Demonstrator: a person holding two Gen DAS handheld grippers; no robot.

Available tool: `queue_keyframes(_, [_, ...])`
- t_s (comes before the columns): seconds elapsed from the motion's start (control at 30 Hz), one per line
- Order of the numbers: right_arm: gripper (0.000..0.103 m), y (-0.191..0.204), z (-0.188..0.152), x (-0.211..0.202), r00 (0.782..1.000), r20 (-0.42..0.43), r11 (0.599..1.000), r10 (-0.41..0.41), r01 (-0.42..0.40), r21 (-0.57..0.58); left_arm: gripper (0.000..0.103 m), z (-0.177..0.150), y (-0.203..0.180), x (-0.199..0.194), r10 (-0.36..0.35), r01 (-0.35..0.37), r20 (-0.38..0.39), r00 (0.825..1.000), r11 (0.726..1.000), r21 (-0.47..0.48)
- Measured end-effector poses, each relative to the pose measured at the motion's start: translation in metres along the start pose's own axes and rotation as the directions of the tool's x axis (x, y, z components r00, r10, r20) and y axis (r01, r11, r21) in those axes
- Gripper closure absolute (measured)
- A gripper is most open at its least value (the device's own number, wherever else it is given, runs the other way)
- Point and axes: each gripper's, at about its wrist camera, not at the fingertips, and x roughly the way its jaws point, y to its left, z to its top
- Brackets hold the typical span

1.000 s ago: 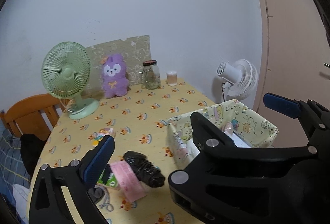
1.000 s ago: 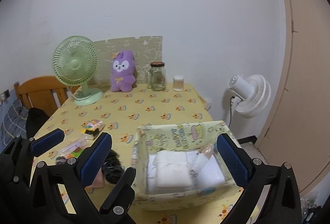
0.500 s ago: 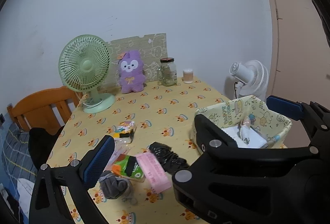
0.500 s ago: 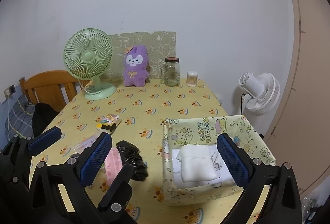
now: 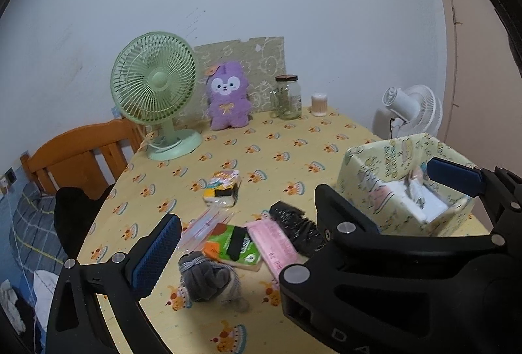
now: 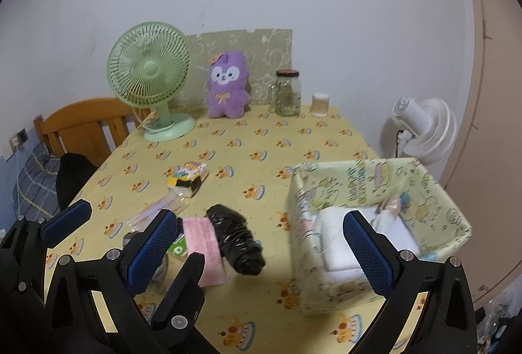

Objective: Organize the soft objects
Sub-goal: 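Withdraw both tools from the box back over the table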

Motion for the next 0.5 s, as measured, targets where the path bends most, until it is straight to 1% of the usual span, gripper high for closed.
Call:
queue_keyframes(0.1, [0.0,0.006,-0.004,0.006,1.0,-0.004,1.0,0.002,-0.002,0.005,0.0,-0.004,0.006,0.005,0.004,-0.004,-0.009,1.0,1.0,-0.01])
queue_keyframes(0.17, [0.0,0.009,-0.007,0.007,1.0,0.011,1.0,-0.015,0.015,0.011,0.0,-0.007,0.011,0.008,-0.008,0.008,-0.02,1.0,1.0,-0.029])
queue_keyframes(0.27, [0.0,0.016,-0.01,0.012,0.999,0.014,1.0,-0.029,0.029,-0.01,0.0,-0.011,0.017,0.014,-0.021,0.019,-0.039,0.999,0.999,-0.05])
queue_keyframes(0.4, [0.0,0.023,-0.015,0.022,0.999,-0.012,0.999,-0.03,0.03,-0.023,0.0,-0.02,0.024,0.023,-0.008,0.003,-0.073,0.997,0.998,-0.066])
queue_keyframes(0.5, [0.0,0.028,-0.02,0.03,0.999,-0.028,0.999,-0.028,0.028,-0.02,0.0,-0.026,0.029,0.03,-0.014,0.006,-0.097,0.995,0.996,-0.084])
